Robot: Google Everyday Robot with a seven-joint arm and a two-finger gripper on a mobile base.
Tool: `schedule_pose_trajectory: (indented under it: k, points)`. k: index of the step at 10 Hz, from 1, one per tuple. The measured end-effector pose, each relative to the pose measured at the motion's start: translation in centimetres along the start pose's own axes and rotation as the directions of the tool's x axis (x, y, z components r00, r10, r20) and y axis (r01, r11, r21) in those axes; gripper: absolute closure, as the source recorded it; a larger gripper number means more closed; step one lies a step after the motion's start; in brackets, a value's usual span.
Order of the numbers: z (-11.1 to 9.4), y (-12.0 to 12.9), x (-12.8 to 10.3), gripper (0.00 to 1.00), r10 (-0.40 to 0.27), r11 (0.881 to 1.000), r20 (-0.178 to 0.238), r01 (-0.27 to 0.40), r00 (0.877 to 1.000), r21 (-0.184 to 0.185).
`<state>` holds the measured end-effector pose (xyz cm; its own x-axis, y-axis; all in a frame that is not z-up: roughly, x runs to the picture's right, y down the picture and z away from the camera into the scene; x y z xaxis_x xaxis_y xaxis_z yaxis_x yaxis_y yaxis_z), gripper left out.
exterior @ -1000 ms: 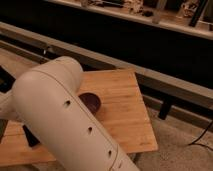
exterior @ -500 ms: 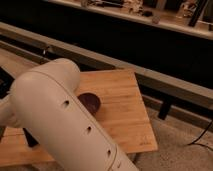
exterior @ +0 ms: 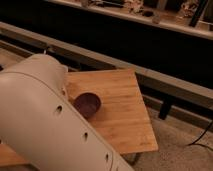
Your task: Push the eraser across the table
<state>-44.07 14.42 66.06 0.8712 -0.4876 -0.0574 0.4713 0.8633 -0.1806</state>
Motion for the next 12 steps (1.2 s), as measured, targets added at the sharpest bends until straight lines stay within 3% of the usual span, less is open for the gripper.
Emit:
schedule_pose_trajectory:
  k: [1,2,3,4,6,7,9,10,12]
  points:
    - [1.1,1.5,2.1,1.00,0.024,0.999,-0.082,-0.027,0.996,-0.046]
    - [2.3,3.1,4.4,1.00,0.047,0.993,-0.166,-0.064,0.985,-0.095]
    - [3.1,4.7,6.6,1.00,0.071,0.983,-0.258,-0.111,0.964,-0.143]
    - [2.7,5.2,7.1,1.00,0.072,0.980,-0.282,-0.120,0.957,-0.158]
    - [2.6,5.4,7.4,1.00,0.069,0.979,-0.300,-0.122,0.952,-0.163]
    - [3.8,6.1,7.1,1.00,0.083,0.973,-0.296,-0.142,0.952,-0.184]
    - [8.0,8.1,6.7,1.00,0.133,0.945,-0.294,-0.211,0.947,-0.250]
    - [10.3,9.1,6.6,1.00,0.165,0.926,-0.287,-0.249,0.944,-0.285]
    - [12.7,9.1,7.3,1.00,0.210,0.907,-0.275,-0.292,0.938,-0.304]
